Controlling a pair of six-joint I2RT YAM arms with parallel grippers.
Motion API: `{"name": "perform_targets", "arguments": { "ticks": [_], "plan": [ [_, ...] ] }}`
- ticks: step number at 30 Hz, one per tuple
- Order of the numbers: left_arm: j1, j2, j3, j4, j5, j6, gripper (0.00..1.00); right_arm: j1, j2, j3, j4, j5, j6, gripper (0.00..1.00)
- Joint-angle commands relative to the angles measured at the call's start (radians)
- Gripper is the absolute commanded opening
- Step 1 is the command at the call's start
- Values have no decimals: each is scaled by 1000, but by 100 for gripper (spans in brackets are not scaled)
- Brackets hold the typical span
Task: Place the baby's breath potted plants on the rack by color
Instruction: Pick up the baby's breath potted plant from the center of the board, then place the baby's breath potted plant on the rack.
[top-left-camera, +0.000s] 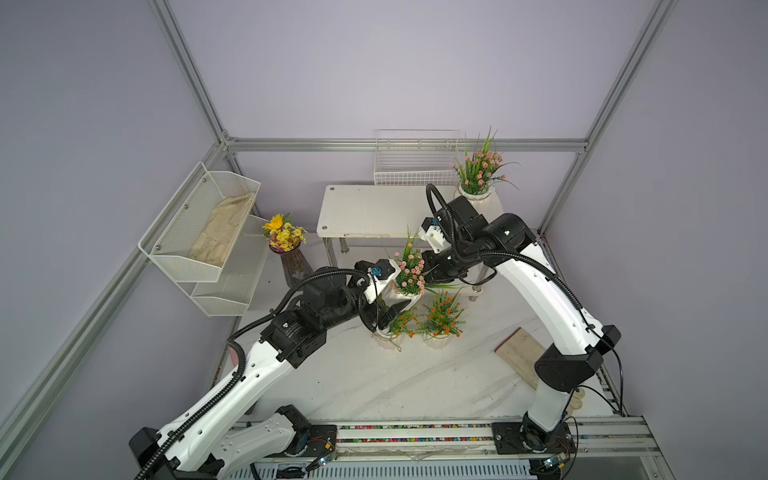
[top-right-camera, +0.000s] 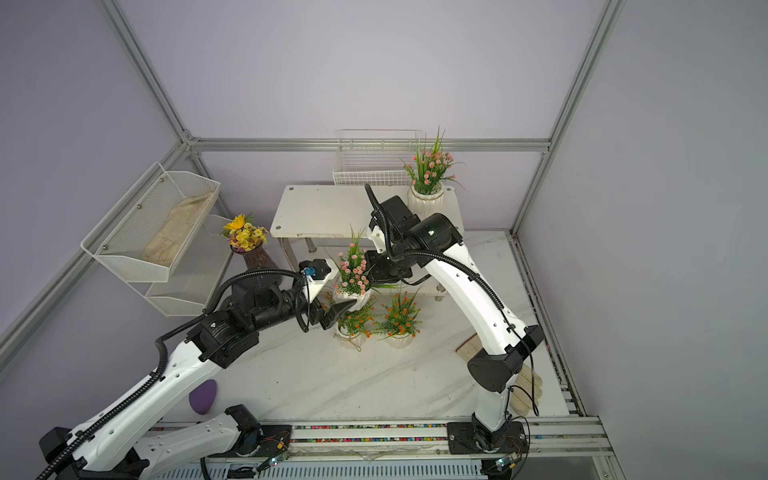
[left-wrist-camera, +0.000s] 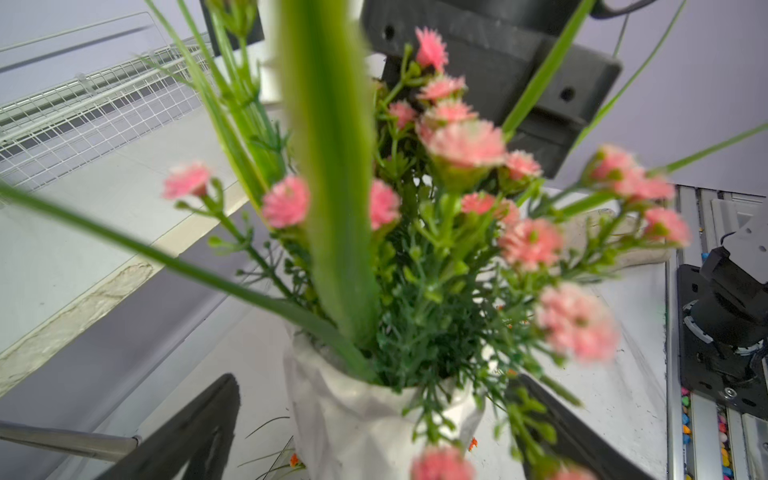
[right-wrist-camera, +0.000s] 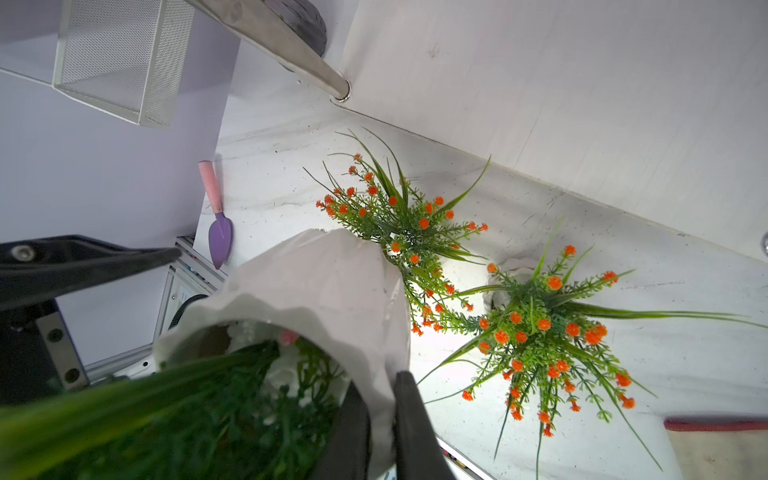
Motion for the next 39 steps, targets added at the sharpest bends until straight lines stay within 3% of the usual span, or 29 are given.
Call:
{"name": "perform_targets", "arguments": {
  "ticks": [1,21,29,31,32,39],
  "plan": [
    [-2,10,46,51,12,11,100,-1,-56,0,59,-45,-11,8],
    [0,130,97,62,101,-17,99,-1,-70,-50,102,-73,-27,8],
    [2,126,98,39,110,-11,72,0,-73,-50,108,-78,-23,8],
    [2,118,92,40,105,-12,55,-1,-76,-54,110,-80,-22,11],
    [1,113,88,45,97,-16,50,-1,-78,-58,116,-79,-22,13],
    [7,60,64,74,28,-56,38,-2,-97,-59,128,-41,-18,45]
  ]
}}
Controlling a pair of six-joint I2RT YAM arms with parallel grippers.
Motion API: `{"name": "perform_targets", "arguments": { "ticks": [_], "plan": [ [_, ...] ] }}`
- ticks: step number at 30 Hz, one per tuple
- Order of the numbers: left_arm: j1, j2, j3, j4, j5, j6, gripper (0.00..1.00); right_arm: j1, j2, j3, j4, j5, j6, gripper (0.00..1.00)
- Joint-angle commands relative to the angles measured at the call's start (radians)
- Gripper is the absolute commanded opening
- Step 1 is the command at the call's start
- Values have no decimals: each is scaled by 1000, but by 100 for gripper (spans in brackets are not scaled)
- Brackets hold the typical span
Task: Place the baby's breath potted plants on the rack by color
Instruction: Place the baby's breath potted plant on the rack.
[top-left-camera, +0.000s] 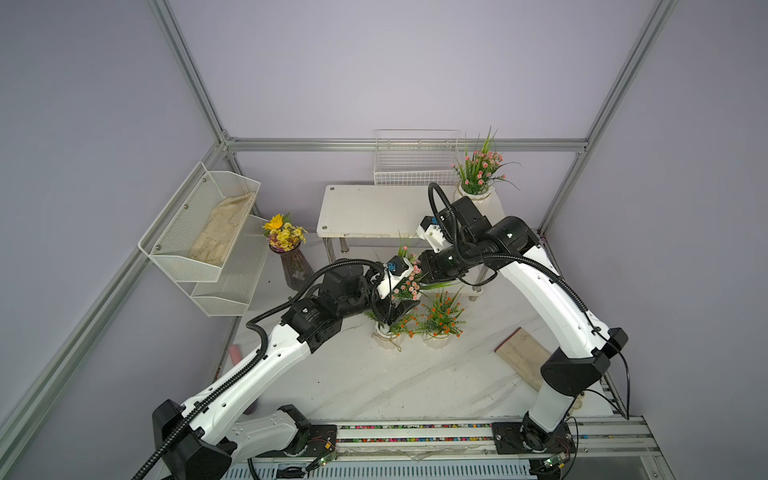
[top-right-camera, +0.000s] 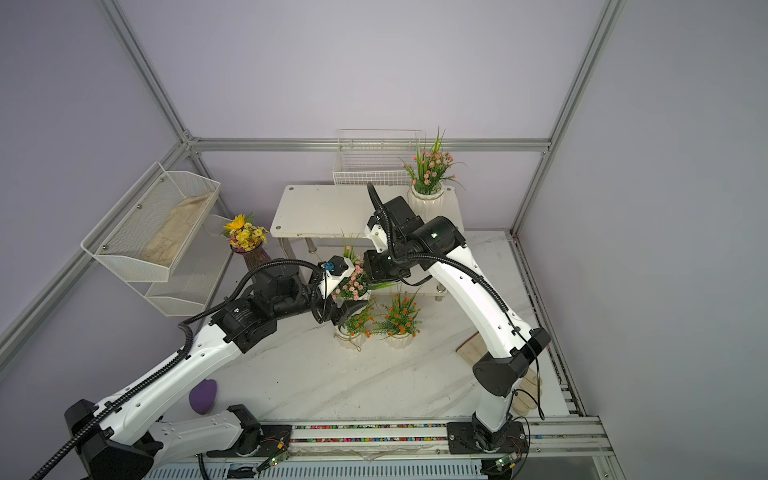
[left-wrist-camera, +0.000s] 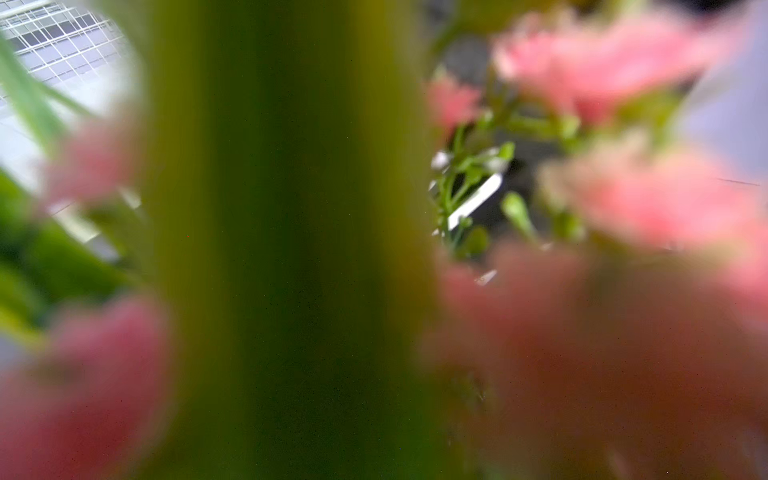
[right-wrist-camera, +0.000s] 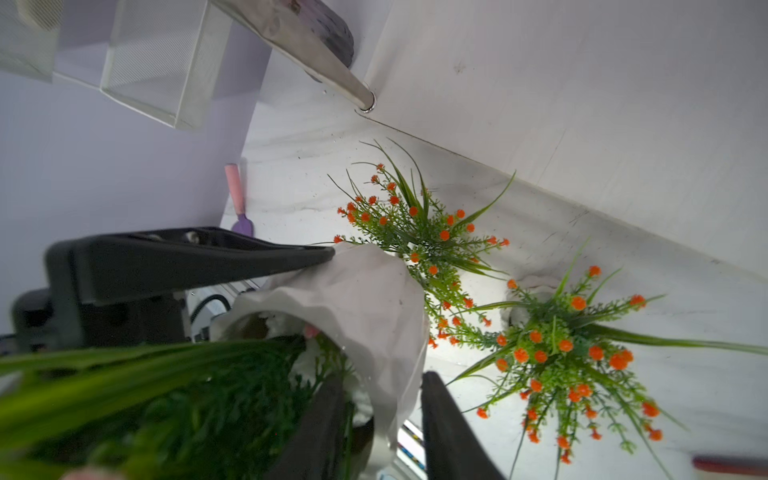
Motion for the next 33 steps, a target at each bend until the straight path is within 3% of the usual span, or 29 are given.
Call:
{"name": "perform_targets", "arguments": {
  "ticks": [1,9,15,33],
  "plan": [
    [7,-73,22,84,-41,-35,37,0,-49,7,43,-1,1,45],
    [24,-91,41,83,-123,-62,24,-12,-76,19,42,46,19,50],
    [42,-78,105,55,-176,-73,23,-39,-129,23,41,102,29,57],
    [85,-19,354,40,-360,-99,19,-65,-223,-107,70,127,9,60]
  ]
}}
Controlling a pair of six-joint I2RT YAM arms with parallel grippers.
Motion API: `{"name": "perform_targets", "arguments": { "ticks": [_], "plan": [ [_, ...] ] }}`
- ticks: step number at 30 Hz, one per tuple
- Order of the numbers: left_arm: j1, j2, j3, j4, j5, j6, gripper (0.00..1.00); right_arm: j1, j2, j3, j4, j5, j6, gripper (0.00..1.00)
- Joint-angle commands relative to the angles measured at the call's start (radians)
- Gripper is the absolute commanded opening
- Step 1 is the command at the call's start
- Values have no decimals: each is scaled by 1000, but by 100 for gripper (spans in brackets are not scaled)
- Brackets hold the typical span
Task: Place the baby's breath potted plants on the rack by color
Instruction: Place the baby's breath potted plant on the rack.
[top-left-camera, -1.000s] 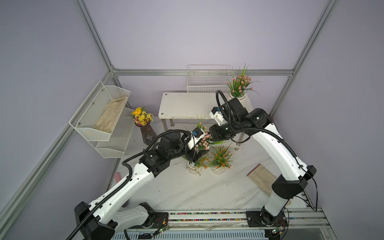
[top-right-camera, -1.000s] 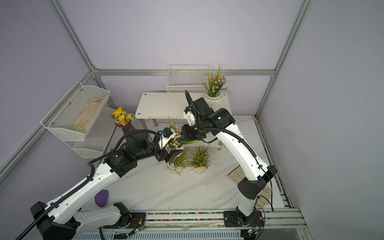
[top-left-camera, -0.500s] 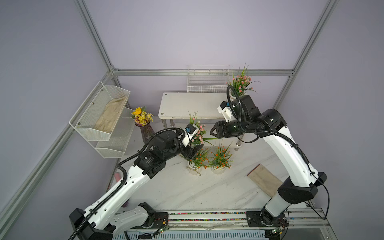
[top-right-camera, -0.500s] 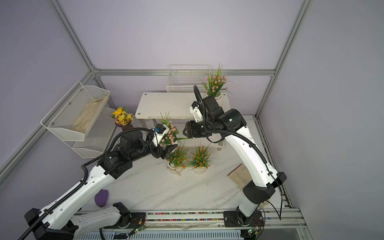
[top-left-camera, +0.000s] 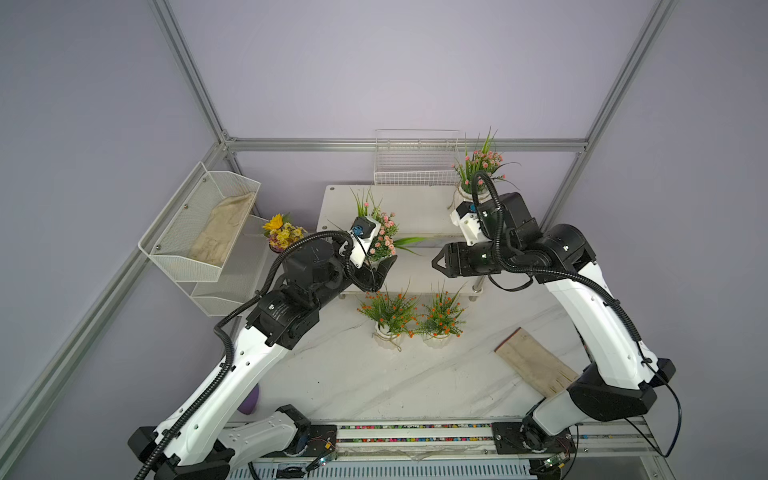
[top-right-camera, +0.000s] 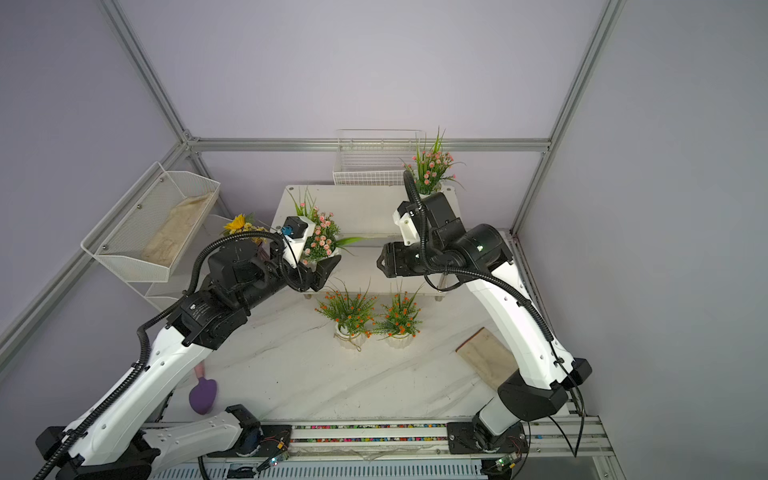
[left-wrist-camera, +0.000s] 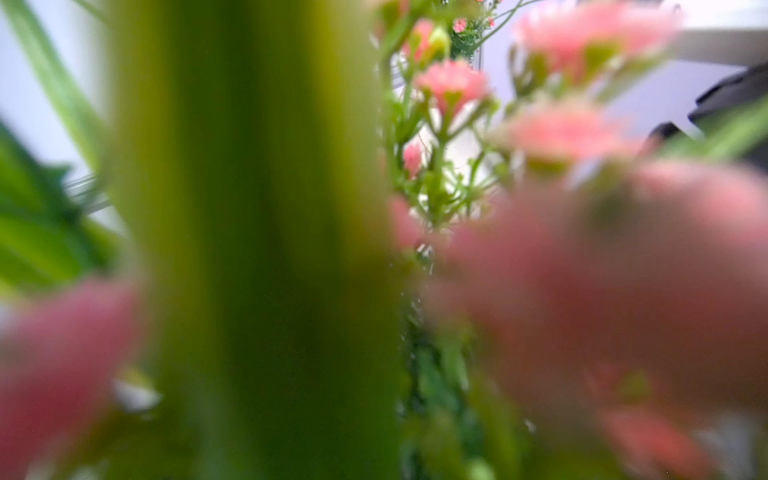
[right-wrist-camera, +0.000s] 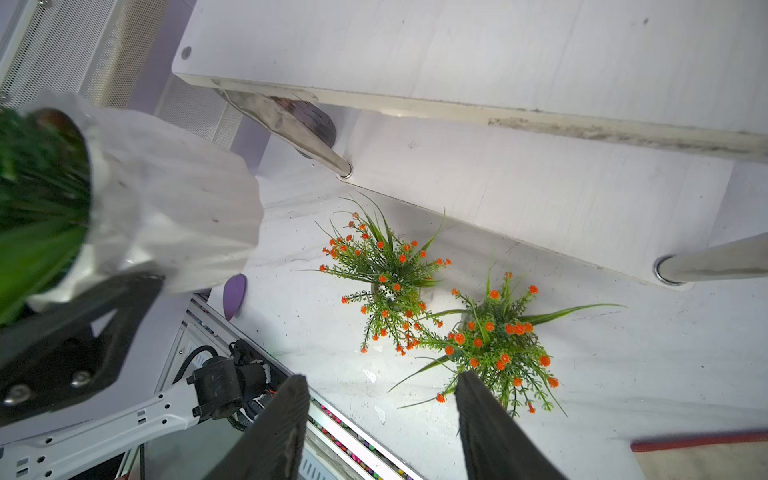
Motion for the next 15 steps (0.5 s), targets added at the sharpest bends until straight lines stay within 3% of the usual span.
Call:
{"name": "perform_targets", "arguments": {
  "ticks": [1,7,15],
  "plan": [
    [20,16,114,121,-73,-16,19,-6,-39,-27,27,9,-13,60],
    [59,111,218,149,-126,-27,16,-6,-76,-93,46,-3,-2,60],
    [152,229,313,234,-73,-72,15,-7,-133,-188,70,-17,21,61]
  ]
}}
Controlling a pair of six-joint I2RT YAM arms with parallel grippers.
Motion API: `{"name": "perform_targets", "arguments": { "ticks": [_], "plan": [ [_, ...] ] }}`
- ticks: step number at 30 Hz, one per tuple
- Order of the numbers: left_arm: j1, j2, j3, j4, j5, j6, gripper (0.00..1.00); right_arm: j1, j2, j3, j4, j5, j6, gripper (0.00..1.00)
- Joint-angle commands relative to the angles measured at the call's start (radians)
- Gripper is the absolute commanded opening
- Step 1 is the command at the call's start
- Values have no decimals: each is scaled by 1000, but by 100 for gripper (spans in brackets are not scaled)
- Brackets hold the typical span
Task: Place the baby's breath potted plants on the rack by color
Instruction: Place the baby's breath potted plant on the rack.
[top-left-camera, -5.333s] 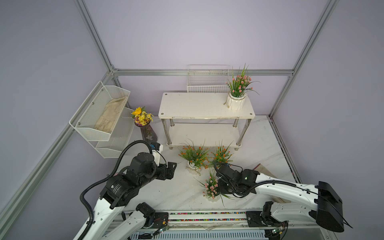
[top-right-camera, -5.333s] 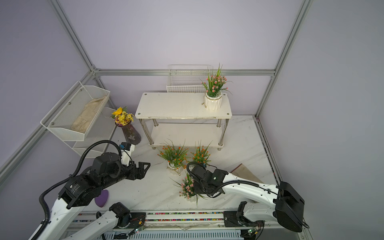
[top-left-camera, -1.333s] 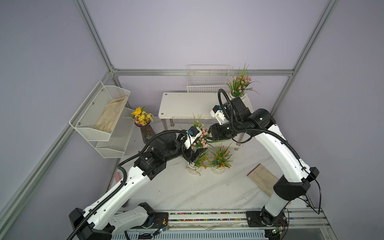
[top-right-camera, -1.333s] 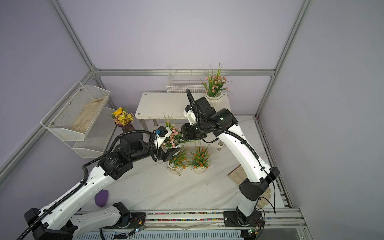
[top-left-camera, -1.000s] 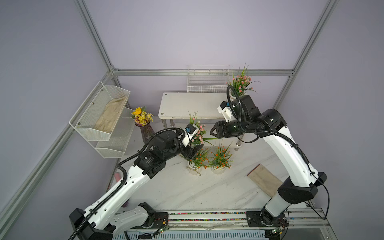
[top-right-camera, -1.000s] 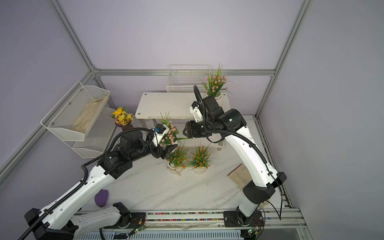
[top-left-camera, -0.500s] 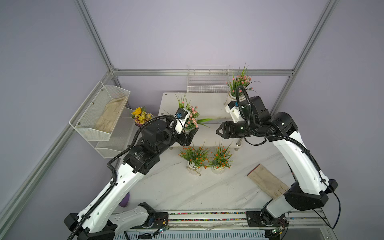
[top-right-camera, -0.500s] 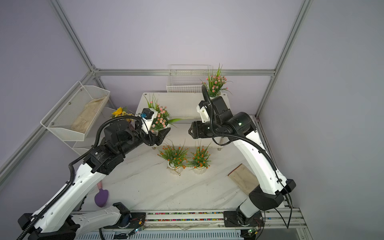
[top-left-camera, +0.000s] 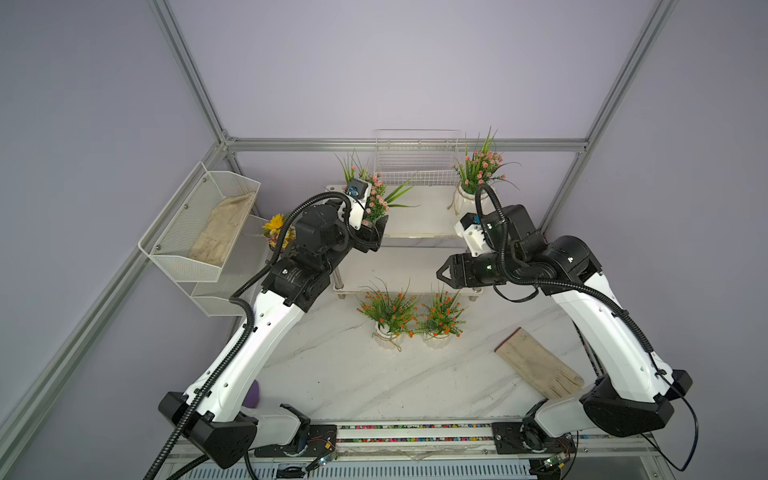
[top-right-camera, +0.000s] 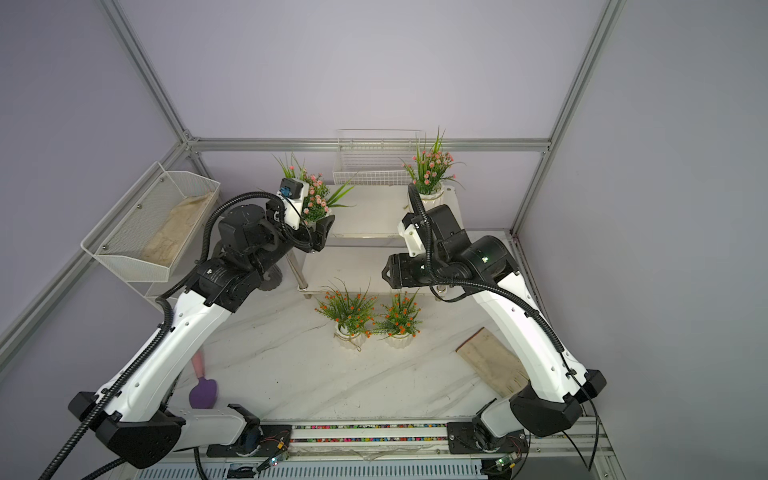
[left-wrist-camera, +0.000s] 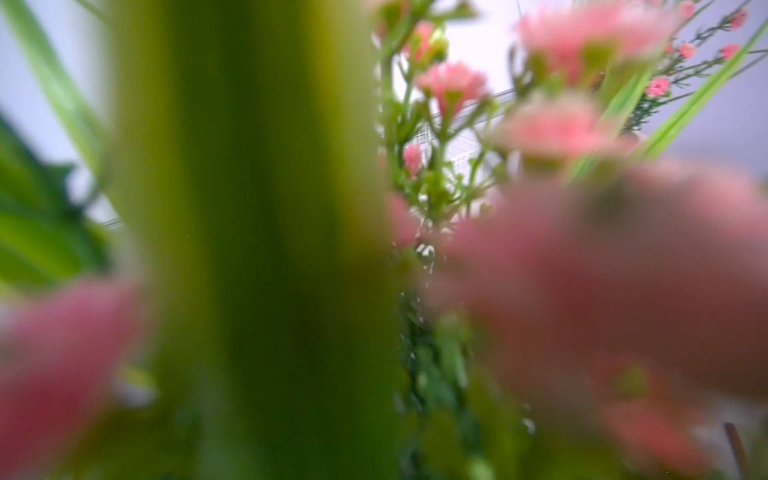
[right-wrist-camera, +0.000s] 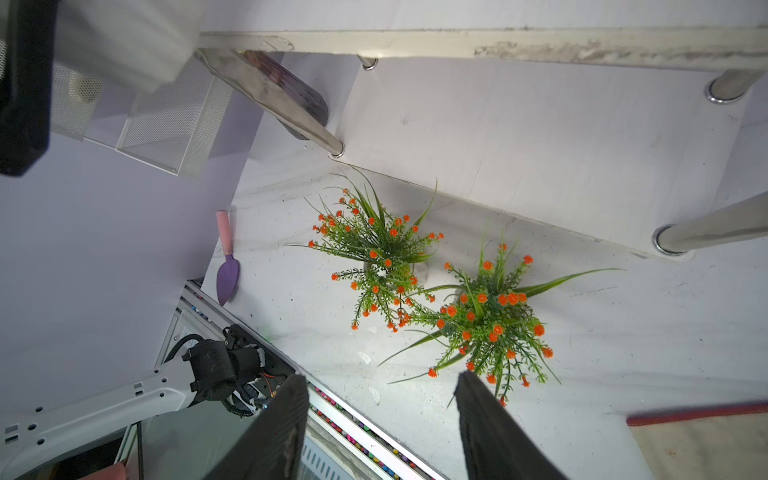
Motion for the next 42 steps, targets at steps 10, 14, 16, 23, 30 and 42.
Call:
{"name": "perform_targets", "arguments": {
  "ticks": [10,14,16,23,30,42],
  "plan": [
    [142,193,187,268,110,-149,15,-6,-119,-128,44,2,45,61],
    [165,245,207,292,134,-187,15,-6,-150,-174,54,5,59,61],
    [172,262,212,301,156,-209,15,-6,-160,-187,55,9,63,62],
    [174,284,219,296,159,-233,23,-6,-178,-206,58,19,65,67],
    [174,258,201,263,158,-221,69,-6,-175,-222,83,16,59,75],
    [174,190,177,227,155,-181,100,-6,-172,-254,124,6,55,83]
  ]
}}
